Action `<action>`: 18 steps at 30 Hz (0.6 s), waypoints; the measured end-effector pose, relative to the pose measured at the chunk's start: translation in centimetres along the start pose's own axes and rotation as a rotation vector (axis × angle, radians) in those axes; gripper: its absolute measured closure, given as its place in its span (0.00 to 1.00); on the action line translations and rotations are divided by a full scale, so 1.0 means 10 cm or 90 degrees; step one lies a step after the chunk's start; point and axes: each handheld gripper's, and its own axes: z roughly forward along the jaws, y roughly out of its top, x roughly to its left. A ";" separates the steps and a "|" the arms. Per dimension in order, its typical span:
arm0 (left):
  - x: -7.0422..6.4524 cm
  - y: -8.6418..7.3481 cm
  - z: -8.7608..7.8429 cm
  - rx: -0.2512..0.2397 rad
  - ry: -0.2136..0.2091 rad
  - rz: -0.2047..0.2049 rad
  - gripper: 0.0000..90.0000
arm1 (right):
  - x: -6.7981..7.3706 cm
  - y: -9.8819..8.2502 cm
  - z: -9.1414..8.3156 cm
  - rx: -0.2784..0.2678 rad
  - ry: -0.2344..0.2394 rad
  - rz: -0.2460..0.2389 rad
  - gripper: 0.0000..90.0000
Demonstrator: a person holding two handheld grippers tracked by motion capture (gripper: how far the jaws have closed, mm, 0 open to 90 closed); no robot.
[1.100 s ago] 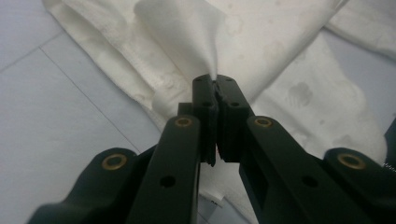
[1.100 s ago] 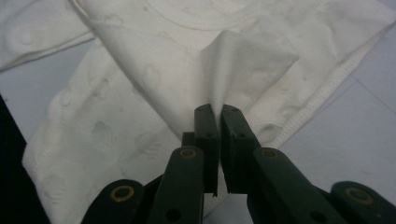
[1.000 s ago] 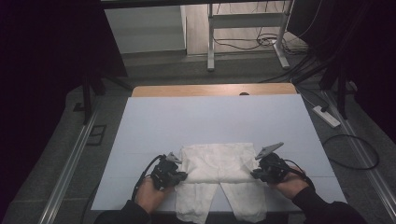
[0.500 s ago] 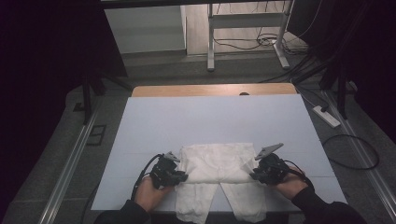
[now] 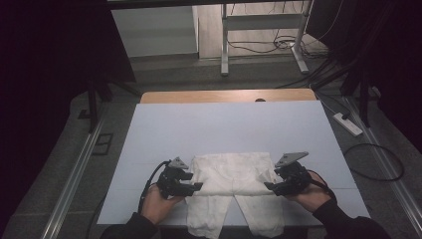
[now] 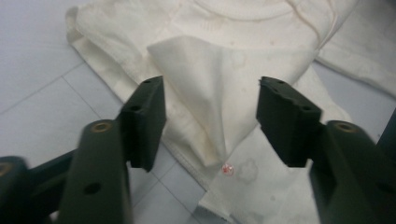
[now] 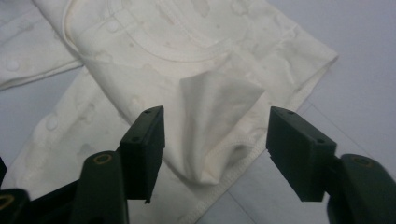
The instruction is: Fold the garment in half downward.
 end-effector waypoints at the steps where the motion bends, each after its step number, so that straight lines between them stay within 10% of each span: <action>1: 0.00 0.00 0.00 -0.005 -0.001 0.001 0.43 | 0.00 0.00 0.00 -0.001 0.002 0.002 0.39; 18: 0.04 0.17 -0.01 -0.034 0.008 0.008 0.04 | 0.00 0.11 0.00 -0.016 0.018 0.009 0.07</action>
